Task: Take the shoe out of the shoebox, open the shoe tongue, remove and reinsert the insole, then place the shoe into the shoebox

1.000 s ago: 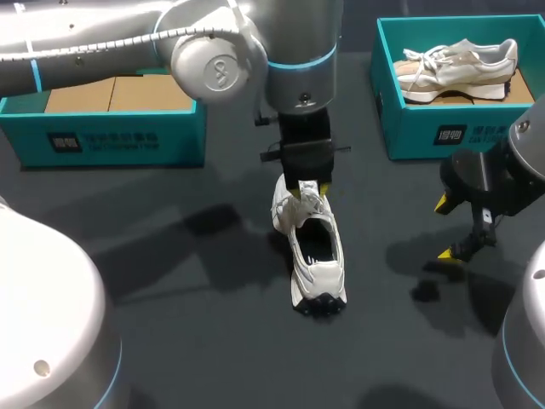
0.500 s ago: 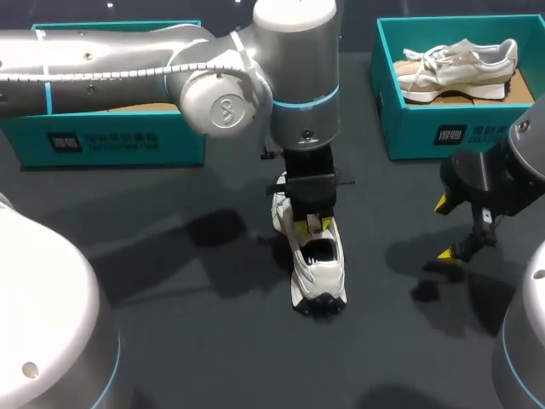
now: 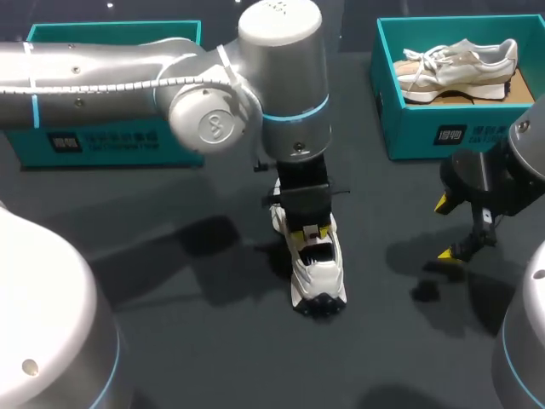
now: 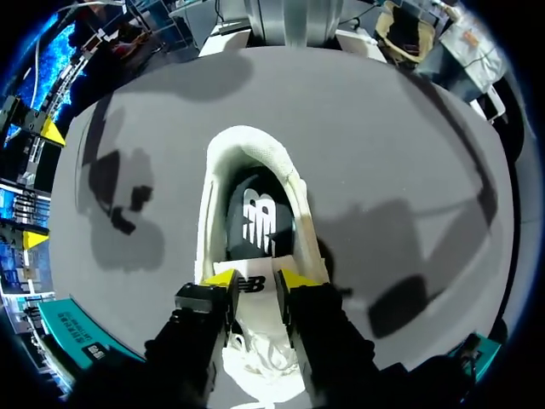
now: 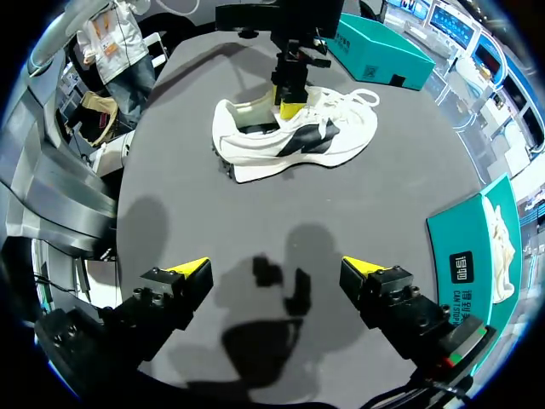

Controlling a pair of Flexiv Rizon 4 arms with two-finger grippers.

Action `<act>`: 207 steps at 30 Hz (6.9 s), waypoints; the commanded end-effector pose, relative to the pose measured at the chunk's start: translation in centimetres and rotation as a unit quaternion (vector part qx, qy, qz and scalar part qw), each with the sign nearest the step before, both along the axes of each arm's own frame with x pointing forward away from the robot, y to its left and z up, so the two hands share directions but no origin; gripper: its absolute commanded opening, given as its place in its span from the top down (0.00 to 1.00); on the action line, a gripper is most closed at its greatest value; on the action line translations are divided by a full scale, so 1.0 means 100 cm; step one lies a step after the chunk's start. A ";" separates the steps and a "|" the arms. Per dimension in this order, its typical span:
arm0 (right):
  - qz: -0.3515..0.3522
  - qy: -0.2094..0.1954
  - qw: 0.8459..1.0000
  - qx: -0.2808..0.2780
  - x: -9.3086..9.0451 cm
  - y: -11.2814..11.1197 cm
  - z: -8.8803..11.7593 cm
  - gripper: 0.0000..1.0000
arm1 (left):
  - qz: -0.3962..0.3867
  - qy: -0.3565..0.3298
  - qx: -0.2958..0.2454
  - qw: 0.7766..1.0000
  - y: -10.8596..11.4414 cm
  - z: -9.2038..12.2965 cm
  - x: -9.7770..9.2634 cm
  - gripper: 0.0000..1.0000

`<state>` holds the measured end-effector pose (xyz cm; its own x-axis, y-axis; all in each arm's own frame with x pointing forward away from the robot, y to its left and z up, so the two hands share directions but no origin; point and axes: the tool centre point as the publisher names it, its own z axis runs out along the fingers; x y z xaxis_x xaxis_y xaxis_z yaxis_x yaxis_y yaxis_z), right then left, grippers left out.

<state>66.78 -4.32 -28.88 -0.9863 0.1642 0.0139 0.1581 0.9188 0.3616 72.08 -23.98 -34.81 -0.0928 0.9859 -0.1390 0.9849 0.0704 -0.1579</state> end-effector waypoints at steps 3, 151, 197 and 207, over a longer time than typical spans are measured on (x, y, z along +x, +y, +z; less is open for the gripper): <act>0.000 -0.001 1.000 0.000 -0.001 0.000 0.000 0.00 | 0.005 -0.023 -0.018 1.000 0.010 0.029 0.002 0.65; 0.000 -0.001 1.000 0.000 -0.001 0.000 0.000 0.00 | 0.721 -0.015 0.126 0.681 -0.002 -0.045 -0.100 0.57; 0.000 -0.001 1.000 0.000 -0.001 0.000 0.000 0.00 | 0.700 -0.009 0.131 0.702 0.054 0.109 -0.043 1.00; 0.000 -0.001 1.000 0.000 -0.001 0.000 0.000 0.00 | 0.700 0.029 0.142 0.700 0.065 0.131 -0.025 1.00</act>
